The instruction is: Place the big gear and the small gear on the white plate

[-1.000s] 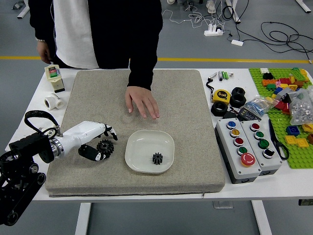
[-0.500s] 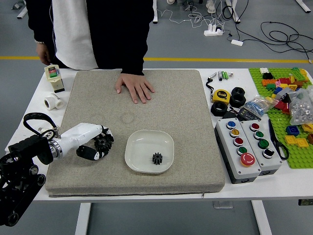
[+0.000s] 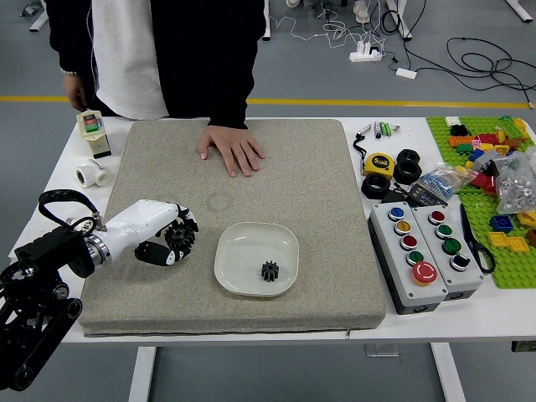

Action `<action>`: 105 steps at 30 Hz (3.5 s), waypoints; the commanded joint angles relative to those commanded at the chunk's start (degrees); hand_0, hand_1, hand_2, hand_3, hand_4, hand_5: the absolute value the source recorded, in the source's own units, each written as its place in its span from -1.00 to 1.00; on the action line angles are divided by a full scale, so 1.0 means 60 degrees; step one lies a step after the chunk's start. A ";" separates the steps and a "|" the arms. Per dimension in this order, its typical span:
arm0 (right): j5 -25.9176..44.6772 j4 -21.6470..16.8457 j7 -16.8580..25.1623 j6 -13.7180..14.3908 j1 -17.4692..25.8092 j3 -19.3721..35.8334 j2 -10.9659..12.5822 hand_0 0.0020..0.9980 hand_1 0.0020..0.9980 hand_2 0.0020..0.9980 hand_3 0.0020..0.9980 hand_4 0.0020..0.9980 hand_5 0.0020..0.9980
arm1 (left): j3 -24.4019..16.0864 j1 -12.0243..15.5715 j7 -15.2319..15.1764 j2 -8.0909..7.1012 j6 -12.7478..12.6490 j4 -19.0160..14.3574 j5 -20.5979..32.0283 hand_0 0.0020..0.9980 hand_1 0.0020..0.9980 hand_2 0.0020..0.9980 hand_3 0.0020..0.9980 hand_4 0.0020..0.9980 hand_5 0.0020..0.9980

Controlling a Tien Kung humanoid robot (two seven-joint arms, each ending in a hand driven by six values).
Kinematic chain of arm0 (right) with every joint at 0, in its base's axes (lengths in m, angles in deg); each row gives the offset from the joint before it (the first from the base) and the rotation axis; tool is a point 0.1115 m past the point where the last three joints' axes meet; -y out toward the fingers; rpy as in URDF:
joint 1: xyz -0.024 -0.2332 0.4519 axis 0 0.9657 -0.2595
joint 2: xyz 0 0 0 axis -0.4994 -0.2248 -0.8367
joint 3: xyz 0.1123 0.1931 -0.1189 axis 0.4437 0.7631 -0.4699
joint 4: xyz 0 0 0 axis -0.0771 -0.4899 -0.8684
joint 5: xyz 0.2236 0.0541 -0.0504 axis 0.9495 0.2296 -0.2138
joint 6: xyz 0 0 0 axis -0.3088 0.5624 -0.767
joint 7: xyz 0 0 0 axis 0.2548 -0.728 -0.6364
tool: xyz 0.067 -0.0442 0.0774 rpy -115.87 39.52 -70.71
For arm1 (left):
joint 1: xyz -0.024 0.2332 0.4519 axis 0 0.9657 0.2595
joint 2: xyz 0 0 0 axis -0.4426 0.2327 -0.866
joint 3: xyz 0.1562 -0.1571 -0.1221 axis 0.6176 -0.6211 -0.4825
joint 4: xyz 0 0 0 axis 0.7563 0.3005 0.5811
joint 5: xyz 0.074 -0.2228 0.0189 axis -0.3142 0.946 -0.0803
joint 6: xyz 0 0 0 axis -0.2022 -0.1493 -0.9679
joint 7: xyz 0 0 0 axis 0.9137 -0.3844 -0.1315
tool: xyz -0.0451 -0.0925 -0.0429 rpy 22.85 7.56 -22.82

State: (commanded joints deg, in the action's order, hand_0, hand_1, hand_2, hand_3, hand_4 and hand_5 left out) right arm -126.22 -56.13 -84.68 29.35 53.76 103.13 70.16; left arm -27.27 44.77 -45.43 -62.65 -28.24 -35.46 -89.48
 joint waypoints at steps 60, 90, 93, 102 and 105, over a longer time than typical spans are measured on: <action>0.0077 0.0000 0.0033 -0.0002 -0.0123 -0.0013 0.0035 0.20 0.22 0.40 0.12 0.52 0.41 | -0.2570 0.0651 0.0934 0.1962 -0.2260 0.0196 0.1405 0.06 0.30 0.61 0.51 0.51 -0.54; -0.0162 0.0000 -0.0031 -0.0012 0.0084 0.0115 -0.0049 0.20 0.22 0.40 0.12 0.52 0.41 | -0.4684 0.1737 0.1372 0.2099 -0.1335 0.0445 0.6264 0.47 0.43 0.72 0.71 0.68 0.44; -0.0141 0.0000 -0.0022 -0.0015 0.0079 0.0105 -0.0045 0.20 0.22 0.40 0.13 0.52 0.41 | -0.4672 0.1732 0.1355 0.2091 -0.1338 0.0430 0.6124 0.47 0.43 0.72 0.70 0.68 0.46; -0.0111 0.0000 -0.0010 -0.0024 0.0052 0.0094 -0.0030 0.20 0.22 0.40 0.13 0.52 0.41 | -0.4704 0.1726 0.1359 0.2080 -0.1289 0.0395 0.5939 0.47 0.44 0.73 0.71 0.68 0.46; -0.0085 0.0000 -0.0012 -0.0016 0.0043 0.0085 -0.0032 0.20 0.22 0.39 0.13 0.52 0.41 | -0.4704 0.1716 0.1375 0.2084 -0.1261 0.0401 0.5849 0.47 0.44 0.73 0.71 0.68 0.47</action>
State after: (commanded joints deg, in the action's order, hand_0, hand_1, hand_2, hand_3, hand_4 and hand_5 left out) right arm -126.73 -56.13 -84.76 29.26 54.02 103.64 69.97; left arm -55.49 55.07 -37.18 -50.14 -35.81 -33.06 -54.39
